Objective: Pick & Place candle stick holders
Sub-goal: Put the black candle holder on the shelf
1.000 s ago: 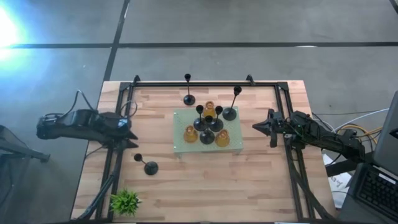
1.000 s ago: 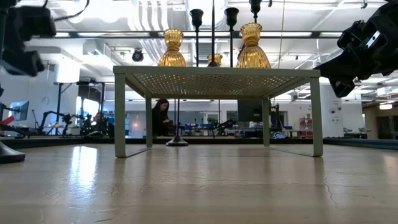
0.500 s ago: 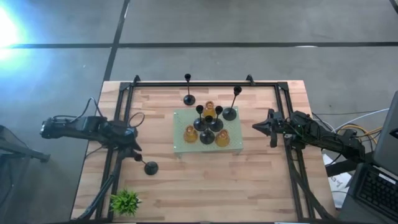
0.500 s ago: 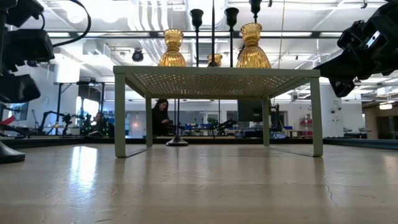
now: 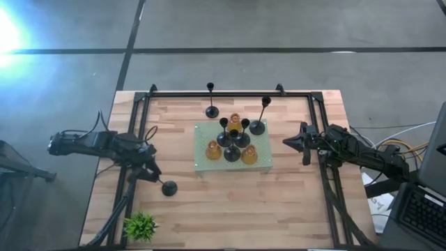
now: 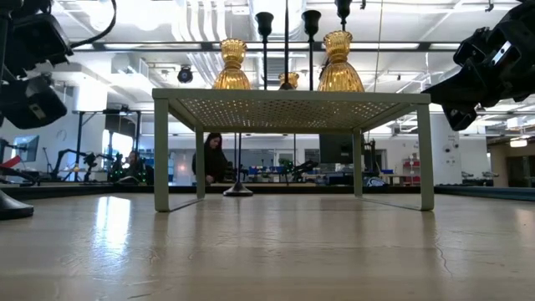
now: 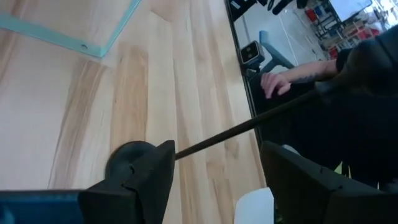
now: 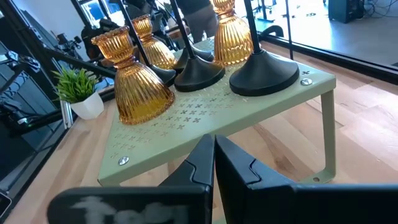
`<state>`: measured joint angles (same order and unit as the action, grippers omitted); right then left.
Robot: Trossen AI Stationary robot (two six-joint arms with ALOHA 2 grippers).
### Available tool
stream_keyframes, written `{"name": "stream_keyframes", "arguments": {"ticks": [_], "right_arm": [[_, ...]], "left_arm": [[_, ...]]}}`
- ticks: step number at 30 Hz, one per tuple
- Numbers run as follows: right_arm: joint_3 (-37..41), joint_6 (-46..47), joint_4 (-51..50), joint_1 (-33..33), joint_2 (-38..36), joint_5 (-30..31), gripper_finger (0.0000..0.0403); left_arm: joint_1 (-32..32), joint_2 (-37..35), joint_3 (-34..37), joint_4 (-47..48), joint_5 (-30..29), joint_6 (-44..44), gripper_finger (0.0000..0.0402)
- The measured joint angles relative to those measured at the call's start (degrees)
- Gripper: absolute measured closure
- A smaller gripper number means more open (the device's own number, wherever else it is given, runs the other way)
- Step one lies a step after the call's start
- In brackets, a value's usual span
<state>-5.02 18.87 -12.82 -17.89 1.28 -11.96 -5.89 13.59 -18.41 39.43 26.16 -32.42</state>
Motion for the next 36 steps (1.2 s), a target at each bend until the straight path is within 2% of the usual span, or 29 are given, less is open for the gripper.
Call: {"name": "stream_keyframes", "arguments": {"ticks": [5,10,17,23,36], "right_arm": [[0.00,0.00,0.00,0.00,0.00,-0.01,0.0394],[0.00,0.00,0.00,0.00,0.01,0.00,0.0394],[0.00,0.00,0.00,0.02,0.00,-0.01,0.0394],[0.00,0.00,0.00,0.00,0.00,0.00,0.0394],[0.00,0.00,0.00,0.02,0.00,-0.01,0.0394]], "left_arm": [[-1.07,-0.34,0.93,-2.13,-0.49,0.24,0.0161],[-4.65,-1.86,3.10,-8.14,-0.55,0.41,0.0161],[-8.60,-3.52,3.78,-9.06,-3.45,1.17,0.0161],[-8.63,-3.44,3.79,-9.47,-6.59,-0.86,0.0161],[-8.63,-3.40,3.86,-9.47,-4.99,-3.53,0.0161]]}}
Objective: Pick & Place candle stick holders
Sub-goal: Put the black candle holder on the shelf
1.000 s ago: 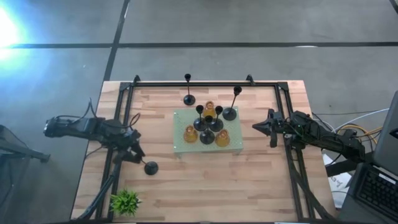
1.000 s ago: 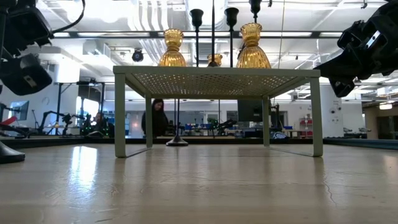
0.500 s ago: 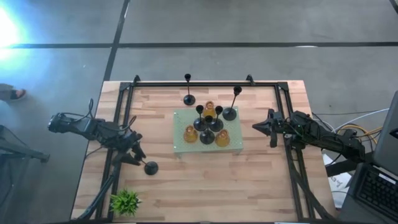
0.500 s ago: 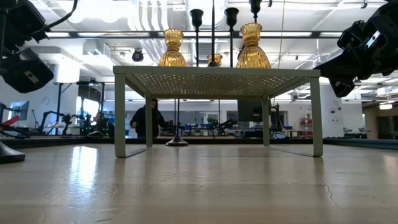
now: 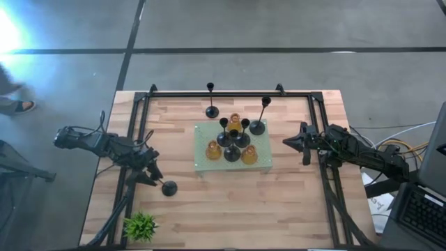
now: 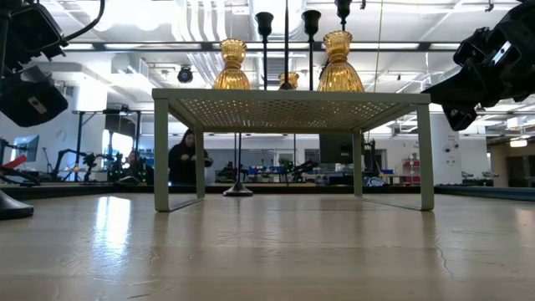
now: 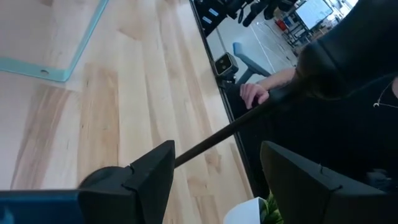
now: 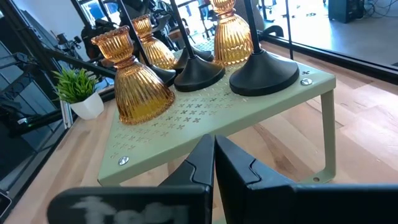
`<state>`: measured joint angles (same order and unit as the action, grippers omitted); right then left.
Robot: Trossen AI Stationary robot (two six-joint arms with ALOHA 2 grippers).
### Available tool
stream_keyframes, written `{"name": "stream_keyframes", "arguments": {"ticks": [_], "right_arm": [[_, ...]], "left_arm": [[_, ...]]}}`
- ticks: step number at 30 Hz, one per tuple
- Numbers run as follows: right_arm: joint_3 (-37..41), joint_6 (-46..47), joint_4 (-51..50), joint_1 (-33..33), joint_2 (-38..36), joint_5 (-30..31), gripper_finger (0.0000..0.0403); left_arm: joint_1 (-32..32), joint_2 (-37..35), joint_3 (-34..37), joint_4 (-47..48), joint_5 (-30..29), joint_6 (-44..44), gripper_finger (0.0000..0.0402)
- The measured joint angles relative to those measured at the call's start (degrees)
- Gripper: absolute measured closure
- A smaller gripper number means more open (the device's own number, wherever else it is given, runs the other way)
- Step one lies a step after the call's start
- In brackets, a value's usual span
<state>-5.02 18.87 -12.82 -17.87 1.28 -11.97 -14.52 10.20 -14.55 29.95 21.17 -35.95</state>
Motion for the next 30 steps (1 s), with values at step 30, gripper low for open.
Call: {"name": "stream_keyframes", "arguments": {"ticks": [30], "right_arm": [[0.00,0.00,0.00,0.00,-0.02,0.00,0.0394]], "left_arm": [[0.00,0.09,7.42,-18.38,3.30,10.91,0.0161]]}}
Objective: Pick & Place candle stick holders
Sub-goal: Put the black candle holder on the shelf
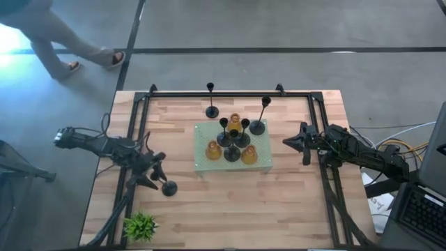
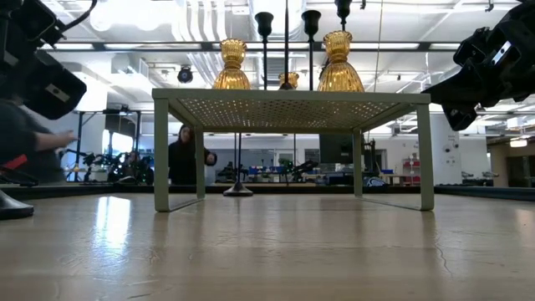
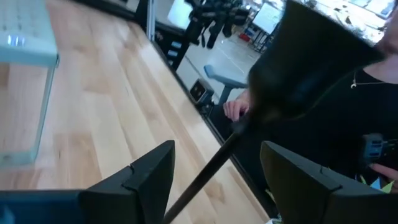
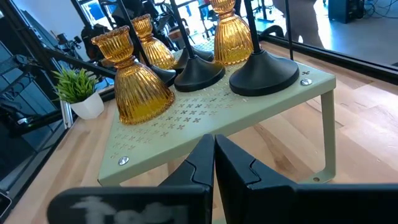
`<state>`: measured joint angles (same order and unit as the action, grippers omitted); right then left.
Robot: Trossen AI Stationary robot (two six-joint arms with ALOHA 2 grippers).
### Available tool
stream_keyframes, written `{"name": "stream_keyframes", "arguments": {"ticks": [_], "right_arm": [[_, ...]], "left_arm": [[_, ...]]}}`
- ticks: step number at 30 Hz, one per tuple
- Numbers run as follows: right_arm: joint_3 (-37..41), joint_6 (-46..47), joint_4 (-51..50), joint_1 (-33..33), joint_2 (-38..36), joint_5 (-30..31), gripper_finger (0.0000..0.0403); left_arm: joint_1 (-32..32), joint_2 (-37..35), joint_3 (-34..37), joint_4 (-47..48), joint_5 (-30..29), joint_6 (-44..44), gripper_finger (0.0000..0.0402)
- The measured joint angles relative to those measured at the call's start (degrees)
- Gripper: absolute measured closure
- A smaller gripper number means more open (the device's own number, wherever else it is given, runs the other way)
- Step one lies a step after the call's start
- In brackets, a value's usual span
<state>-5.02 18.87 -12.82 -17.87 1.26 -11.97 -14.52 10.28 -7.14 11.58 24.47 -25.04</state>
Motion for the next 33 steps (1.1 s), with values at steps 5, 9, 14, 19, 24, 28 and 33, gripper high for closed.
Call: {"name": "stream_keyframes", "arguments": {"ticks": [5,9,14,19,24,28,33], "right_arm": [[0.00,0.00,0.00,-0.02,0.00,0.01,0.0394],[0.00,0.00,0.02,-0.02,0.00,0.02,0.0394],[0.00,0.00,0.01,-0.02,0.00,0.00,0.0394],[0.00,0.00,0.00,-0.02,0.02,0.00,0.0394],[0.00,0.00,0.00,-0.02,0.00,0.02,0.0394],[0.00,0.00,0.01,0.00,0.00,0.00,0.0394],[0.00,0.00,0.00,-0.02,0.02,0.02,0.0394]], "left_arm": [[0.00,0.00,0.00,-2.39,-0.07,2.62,0.0164],[0.00,0.00,0.00,-2.35,-0.09,2.87,0.0178],[0.01,0.00,0.00,-2.32,-1.66,3.68,0.0221],[0.02,0.00,0.00,-2.17,-3.10,4.72,0.0293],[0.07,-0.02,0.00,-2.30,-5.48,6.52,0.0377],[0.05,0.00,0.00,-2.22,-9.49,7.86,0.0386],[0.04,0.00,-0.50,-3.98,-13.55,7.13,0.0386]]}}
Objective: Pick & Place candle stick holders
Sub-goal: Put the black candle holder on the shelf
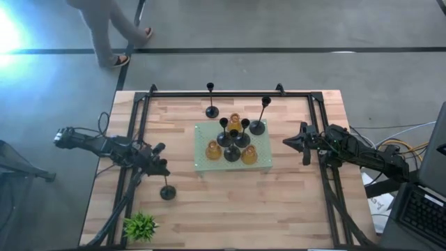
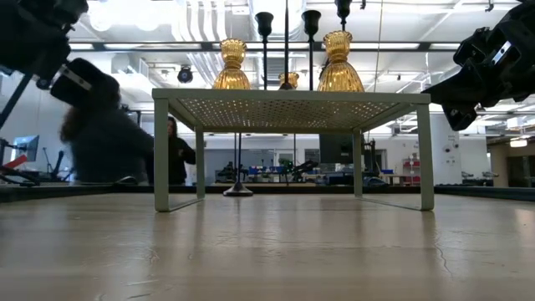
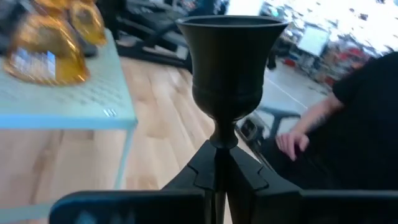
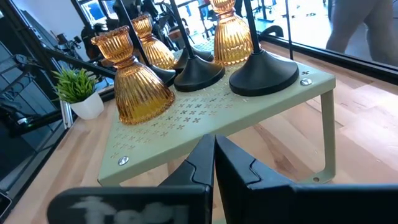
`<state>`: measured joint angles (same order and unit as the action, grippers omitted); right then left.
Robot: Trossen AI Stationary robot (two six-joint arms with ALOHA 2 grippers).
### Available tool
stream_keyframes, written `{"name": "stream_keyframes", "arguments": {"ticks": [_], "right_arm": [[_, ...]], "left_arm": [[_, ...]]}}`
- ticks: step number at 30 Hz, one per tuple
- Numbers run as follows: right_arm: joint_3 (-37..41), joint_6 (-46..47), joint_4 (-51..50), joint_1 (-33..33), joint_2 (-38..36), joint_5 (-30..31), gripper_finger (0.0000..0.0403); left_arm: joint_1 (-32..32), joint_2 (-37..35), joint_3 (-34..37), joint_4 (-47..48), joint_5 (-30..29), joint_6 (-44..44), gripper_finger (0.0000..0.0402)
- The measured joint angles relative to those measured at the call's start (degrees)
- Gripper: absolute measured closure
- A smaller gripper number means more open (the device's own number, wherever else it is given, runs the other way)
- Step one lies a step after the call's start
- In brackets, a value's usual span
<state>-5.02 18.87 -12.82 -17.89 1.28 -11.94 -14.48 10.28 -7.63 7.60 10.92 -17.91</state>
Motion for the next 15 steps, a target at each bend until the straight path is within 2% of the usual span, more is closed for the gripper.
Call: {"name": "stream_keyframes", "arguments": {"ticks": [4,7,11,15], "right_arm": [[0.00,0.00,0.00,0.01,0.00,0.00,0.0394],[0.00,0.00,0.00,0.01,0.00,0.00,0.0394],[0.00,0.00,0.00,0.00,0.00,-0.01,0.0394],[0.00,0.00,0.00,0.02,0.00,0.00,0.0394]], "left_arm": [[0.00,0.03,-3.41,0.89,-2.04,-1.21,0.0386],[-0.04,0.12,-7.67,5.32,-4.12,0.01,0.0386],[-0.02,1.07,-14.93,12.66,-13.60,3.54,0.0386],[0.00,4.67,-21.02,14.05,-22.84,7.02,0.0386]]}}
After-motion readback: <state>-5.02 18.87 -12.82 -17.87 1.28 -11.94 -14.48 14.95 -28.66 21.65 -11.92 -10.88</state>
